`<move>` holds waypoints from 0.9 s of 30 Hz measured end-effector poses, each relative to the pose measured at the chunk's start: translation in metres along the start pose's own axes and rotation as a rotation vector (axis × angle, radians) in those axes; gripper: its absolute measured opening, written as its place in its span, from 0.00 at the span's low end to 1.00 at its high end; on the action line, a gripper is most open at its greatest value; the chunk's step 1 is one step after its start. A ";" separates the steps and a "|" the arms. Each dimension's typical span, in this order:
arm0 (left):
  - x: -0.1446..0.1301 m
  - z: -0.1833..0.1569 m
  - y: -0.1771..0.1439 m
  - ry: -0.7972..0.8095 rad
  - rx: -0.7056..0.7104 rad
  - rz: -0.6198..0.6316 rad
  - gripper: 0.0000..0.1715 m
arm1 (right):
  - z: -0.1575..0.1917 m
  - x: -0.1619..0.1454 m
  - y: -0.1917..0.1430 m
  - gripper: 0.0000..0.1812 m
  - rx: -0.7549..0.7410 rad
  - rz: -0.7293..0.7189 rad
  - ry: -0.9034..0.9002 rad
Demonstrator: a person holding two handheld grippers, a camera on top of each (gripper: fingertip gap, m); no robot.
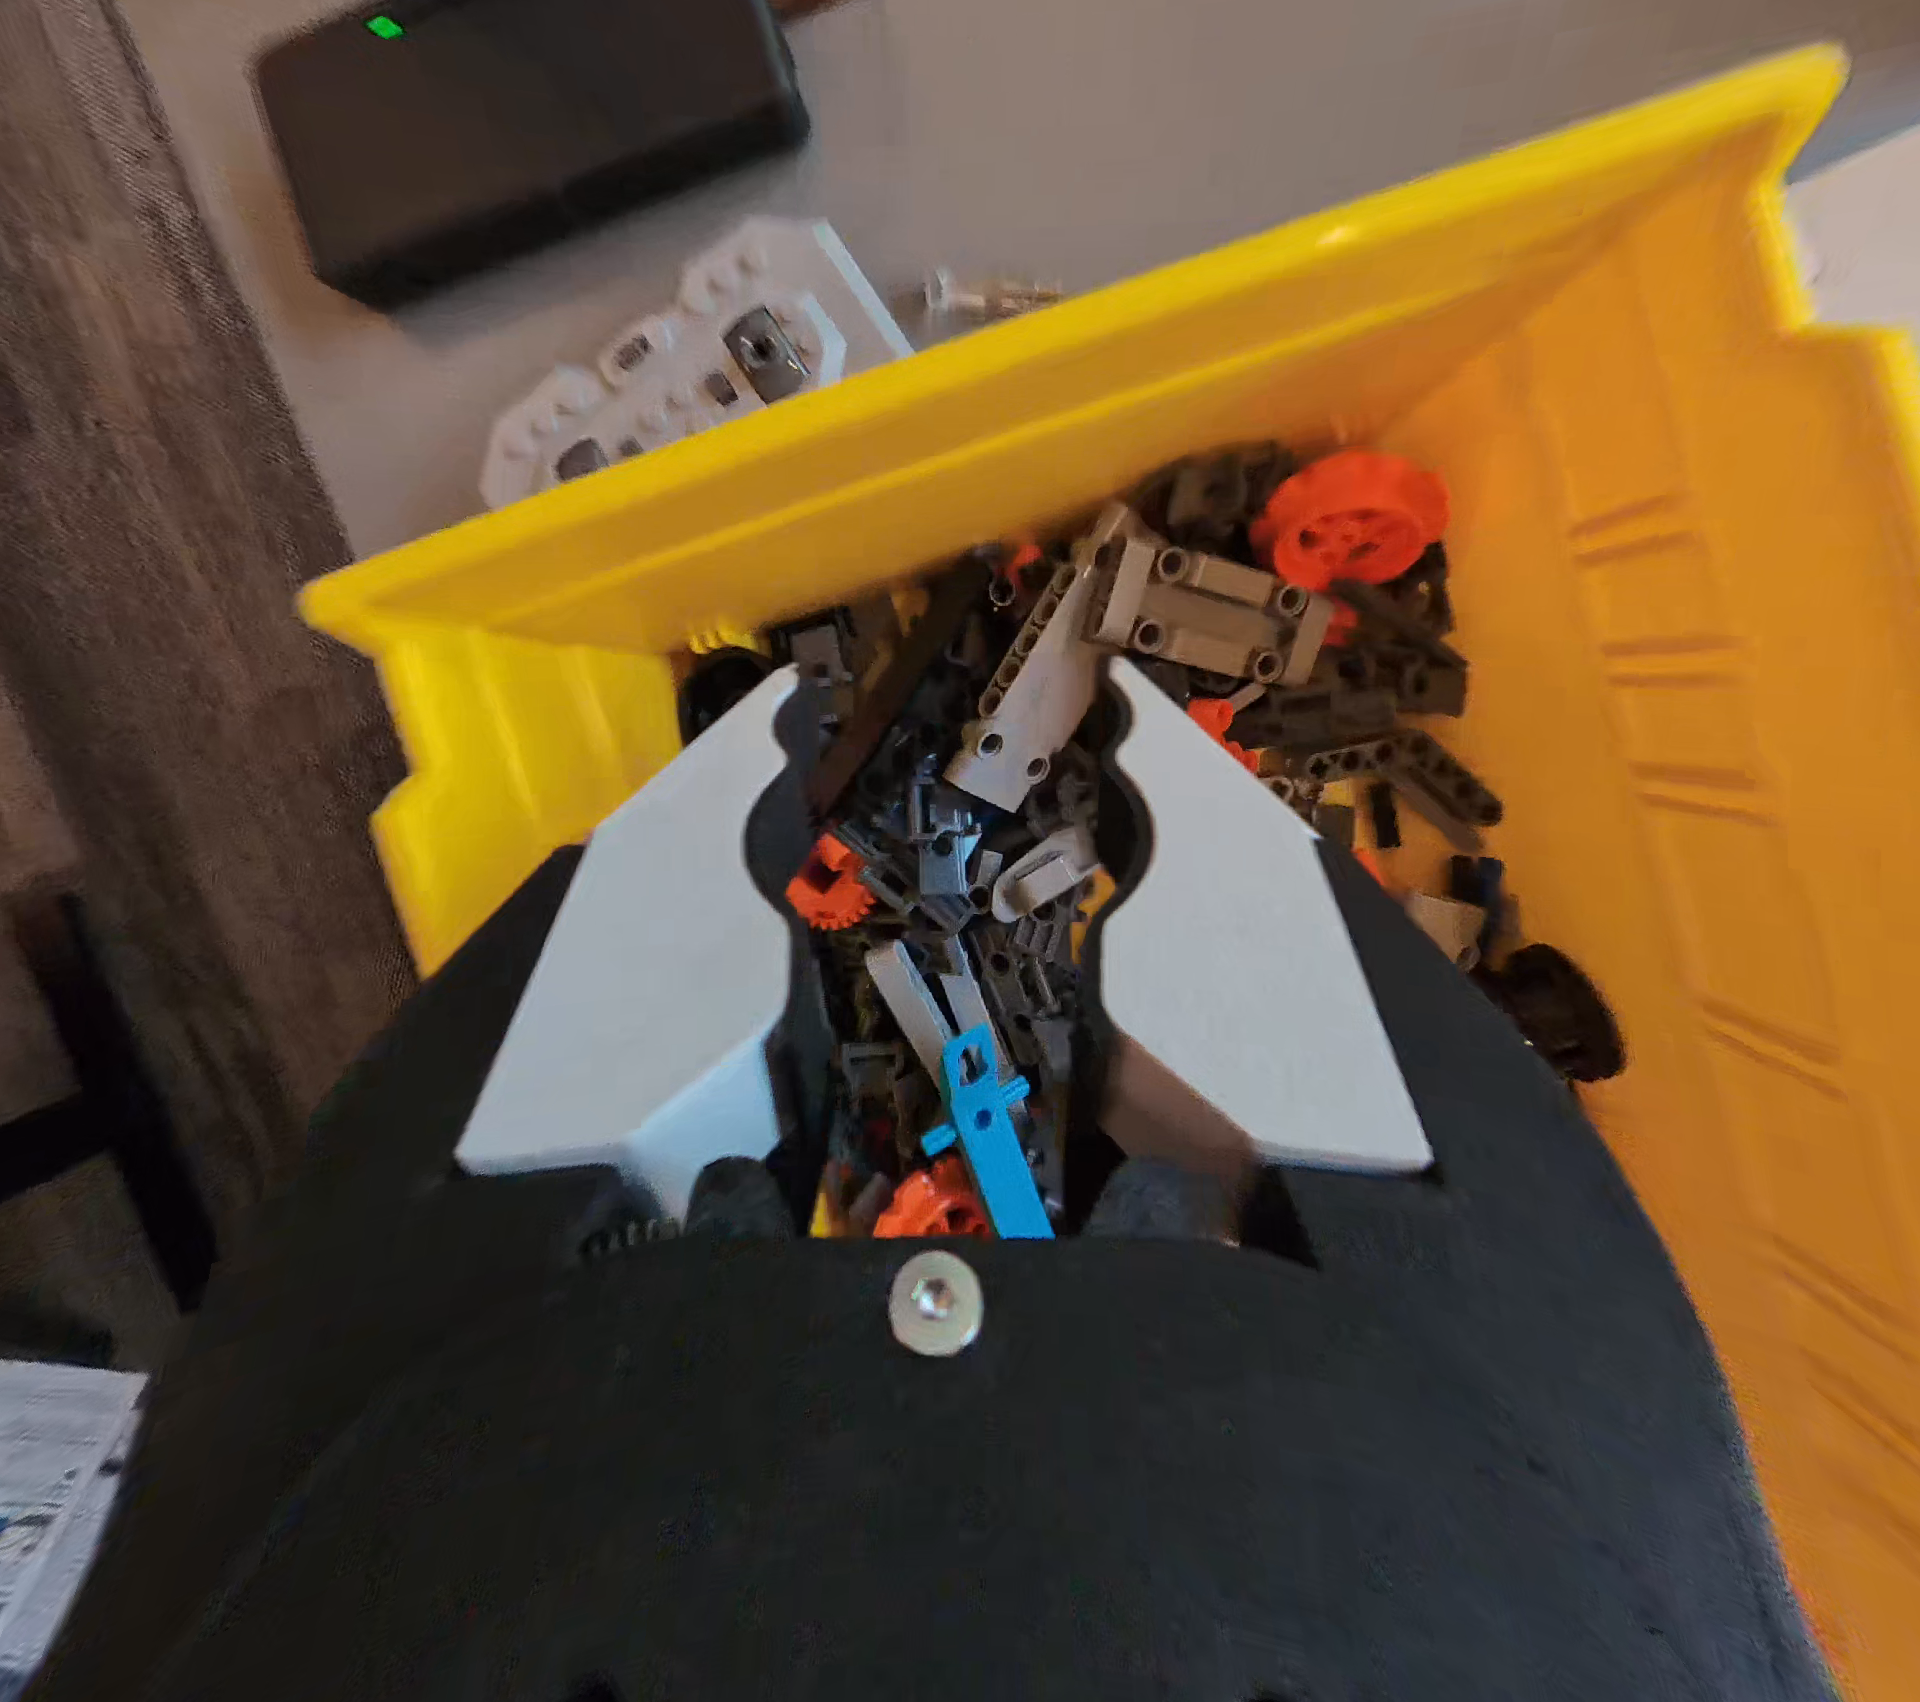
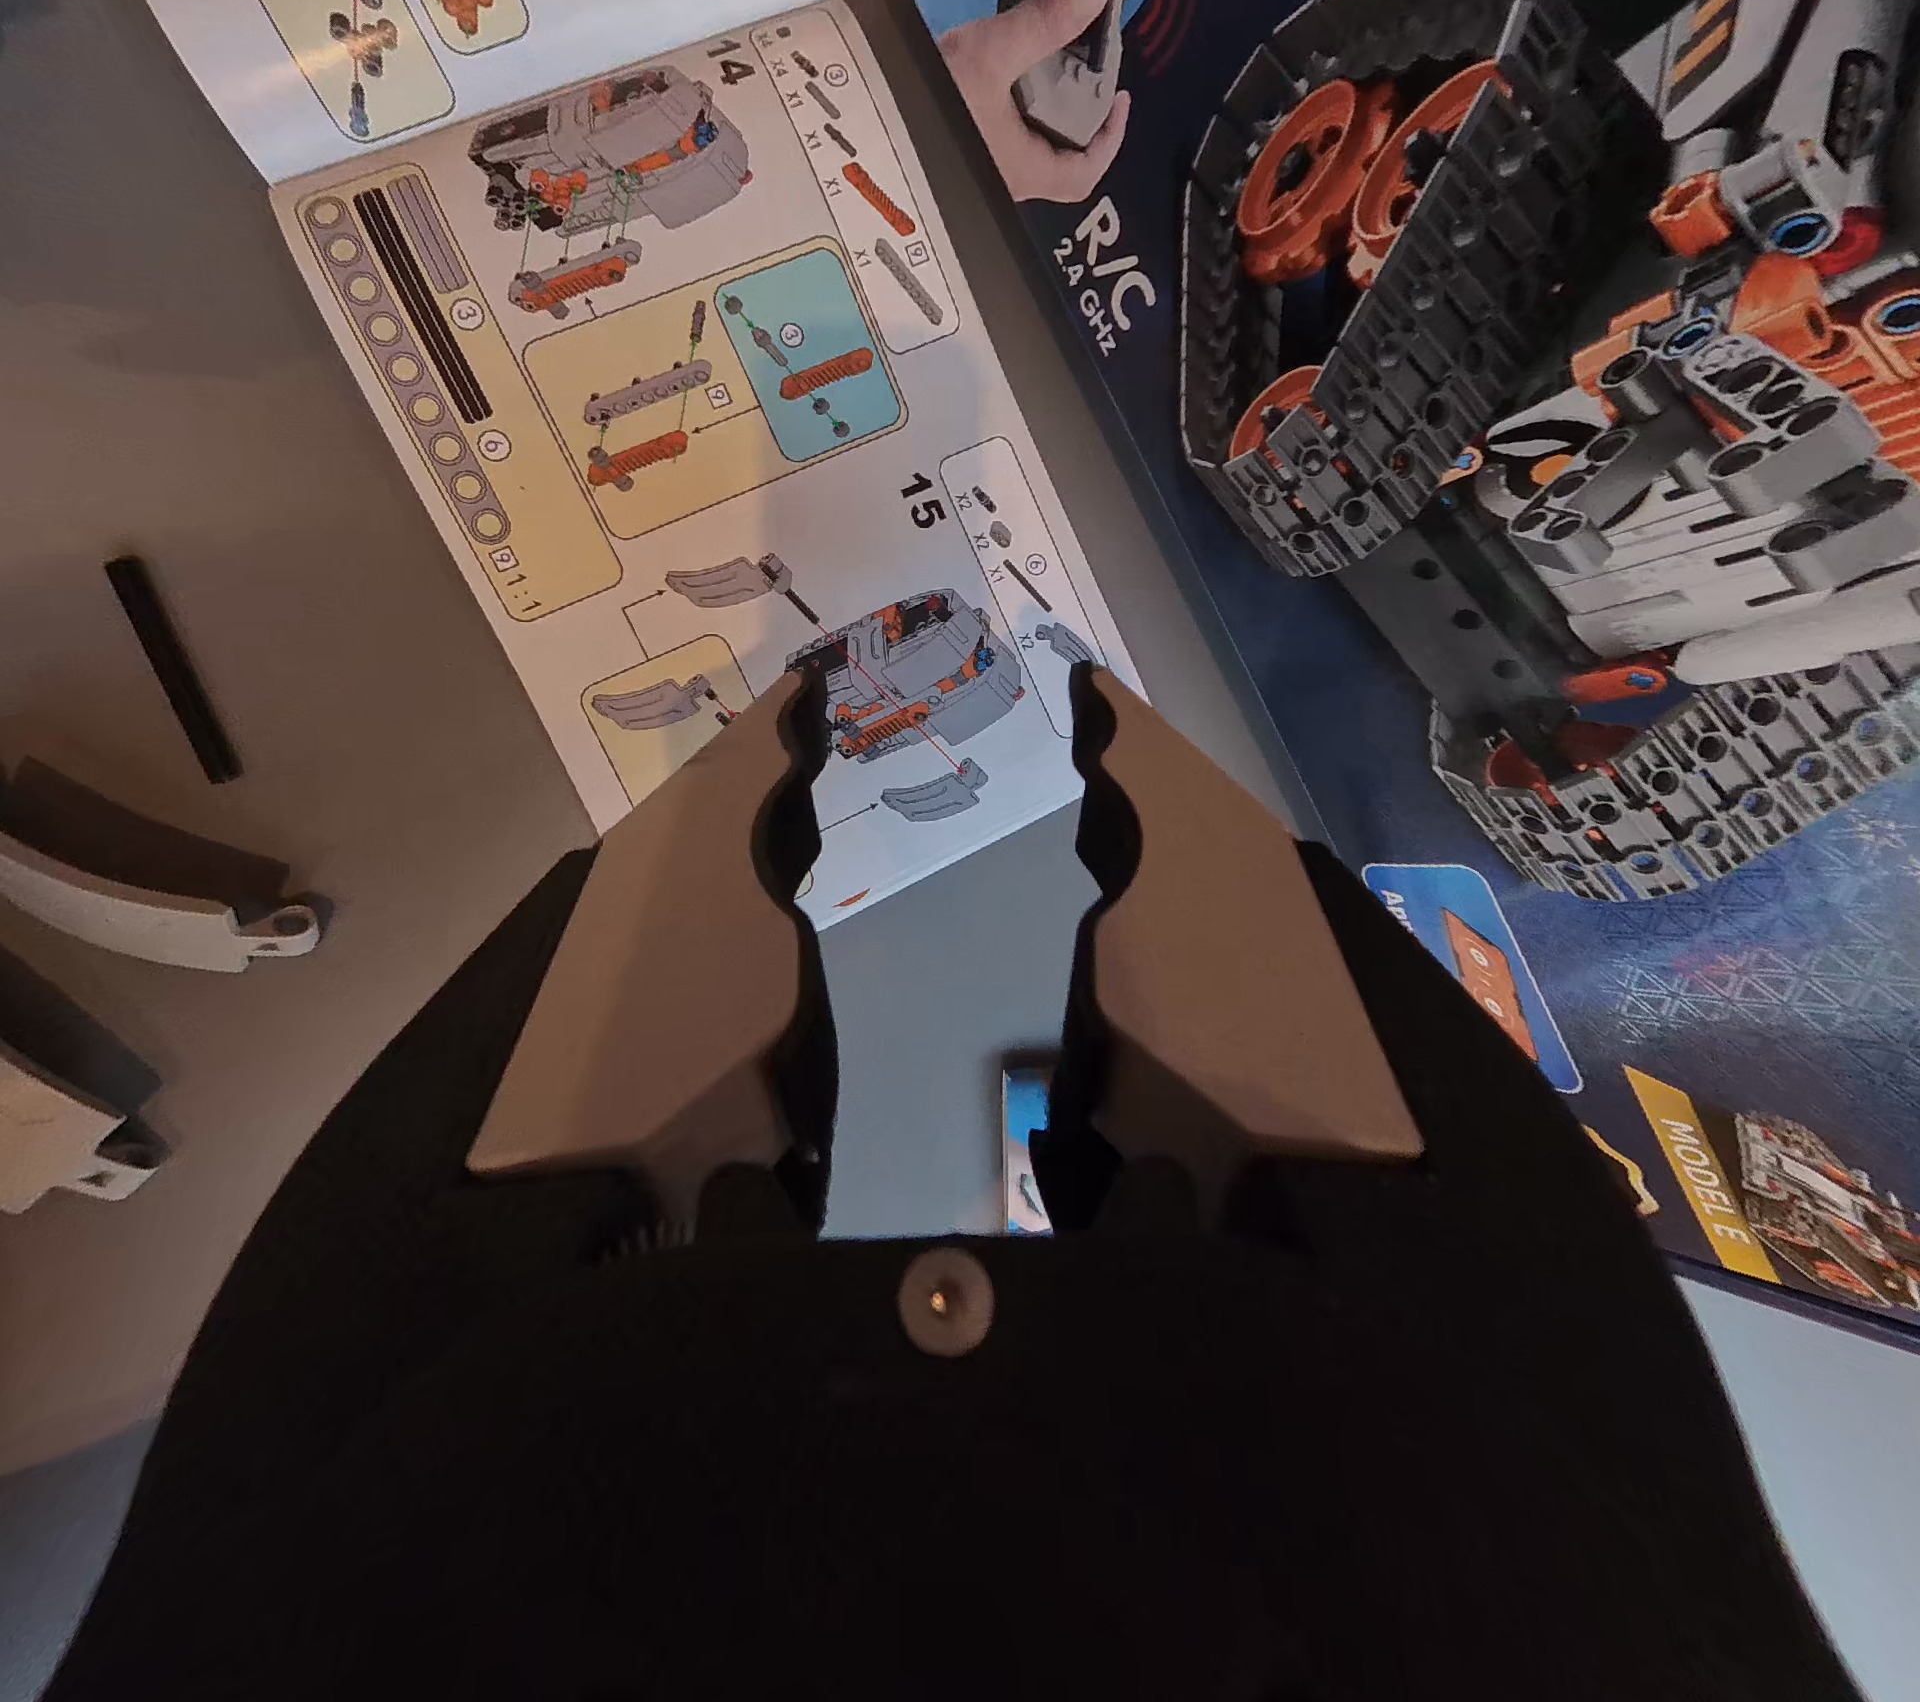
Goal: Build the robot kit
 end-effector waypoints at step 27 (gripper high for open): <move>-0.066 -0.010 -0.010 0.047 -0.068 0.461 0.14 | -0.002 -0.003 -0.001 0.25 -0.012 0.012 0.004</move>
Point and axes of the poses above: each gripper's, where its closed fingertips meet, y out along the fingers, x out of its top, z = x × y across the jaws, the point moved 7 cm from there along -y, back along the fingers, and after that the axes turned 3 degrees about x, right-handed, at the moved point
